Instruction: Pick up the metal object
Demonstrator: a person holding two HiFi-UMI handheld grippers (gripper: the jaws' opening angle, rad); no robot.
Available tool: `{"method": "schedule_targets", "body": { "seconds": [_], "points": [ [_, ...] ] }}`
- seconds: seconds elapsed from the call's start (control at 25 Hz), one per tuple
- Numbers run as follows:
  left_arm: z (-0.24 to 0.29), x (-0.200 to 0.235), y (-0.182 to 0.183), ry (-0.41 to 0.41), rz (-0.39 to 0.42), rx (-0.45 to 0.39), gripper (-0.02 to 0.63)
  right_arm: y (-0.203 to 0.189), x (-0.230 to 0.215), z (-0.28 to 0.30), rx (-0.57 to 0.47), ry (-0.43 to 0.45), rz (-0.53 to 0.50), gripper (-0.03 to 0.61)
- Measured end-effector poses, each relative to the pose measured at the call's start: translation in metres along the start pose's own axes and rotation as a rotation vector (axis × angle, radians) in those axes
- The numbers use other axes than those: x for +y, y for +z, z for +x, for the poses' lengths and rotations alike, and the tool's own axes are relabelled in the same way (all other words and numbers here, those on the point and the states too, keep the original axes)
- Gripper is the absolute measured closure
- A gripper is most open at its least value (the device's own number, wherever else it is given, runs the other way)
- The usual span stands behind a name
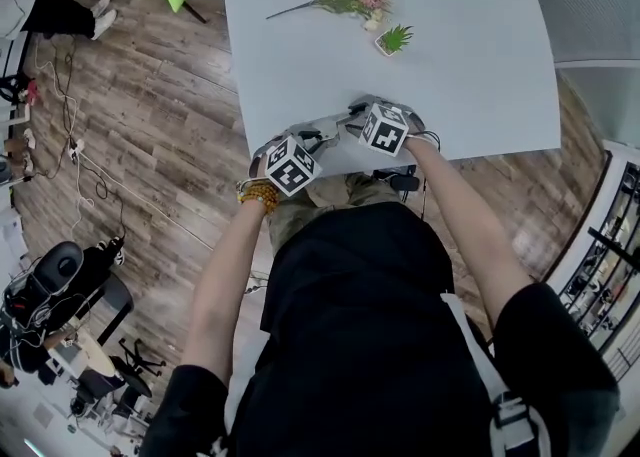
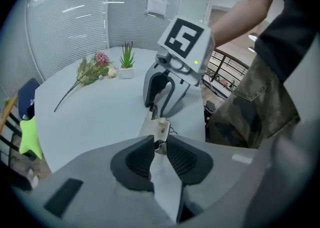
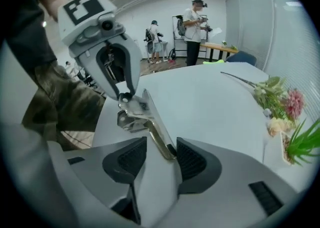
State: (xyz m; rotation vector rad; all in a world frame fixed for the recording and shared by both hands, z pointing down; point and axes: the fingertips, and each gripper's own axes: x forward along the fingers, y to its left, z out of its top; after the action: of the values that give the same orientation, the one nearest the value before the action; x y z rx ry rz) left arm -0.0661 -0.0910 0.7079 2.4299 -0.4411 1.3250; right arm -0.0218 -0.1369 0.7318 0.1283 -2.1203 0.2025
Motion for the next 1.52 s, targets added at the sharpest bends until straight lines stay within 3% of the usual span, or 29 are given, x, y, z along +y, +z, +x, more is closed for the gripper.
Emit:
{"method": "schedule_targets", "body": {
  "seconds": [0.12,0.36,0.56,0.68,0.96,1.12,1.36,1.52],
  "points": [
    [-0.004,0.004,0.008,-0.019,-0.03,-0.033,0.541,0.0,0.01,-0.004,-0.004,-0.037,-0.151,0.33],
    [-0.018,0.027,0.023,-0.046,-0.16,-0.101,0.595,0.024,0.028,-0.014,-0.091,-0.022,-0.347,0.321],
    [-0.014,0.025,0.023,-0.015,-0.073,-0.085,0.595,0.048,0.034,-0.014,-0.112,-0.002,-0.427,0.292],
    [-0.012,0.023,0.026,-0.02,-0.078,-0.08,0.596,0.055,0.043,-0.014,-0.119,0.047,-0.491,0.287],
    [-0.011,0.023,0.024,-0.021,-0.119,-0.109,0.591,0.062,0.054,-0.007,-0.137,0.071,-0.486,0.319],
    [-0.028,0.024,0.027,-0.028,-0.227,-0.182,0.575,0.064,0.057,-0.009,-0.144,0.085,-0.443,0.324],
    [-0.065,0.048,0.019,0.113,-0.373,-0.34,0.572,0.062,0.05,-0.015,-0.155,0.083,-0.357,0.328],
    [-0.082,0.055,0.013,0.19,-0.395,-0.388,0.575,0.065,0.042,-0.02,-0.179,0.06,-0.27,0.331]
  ]
}}
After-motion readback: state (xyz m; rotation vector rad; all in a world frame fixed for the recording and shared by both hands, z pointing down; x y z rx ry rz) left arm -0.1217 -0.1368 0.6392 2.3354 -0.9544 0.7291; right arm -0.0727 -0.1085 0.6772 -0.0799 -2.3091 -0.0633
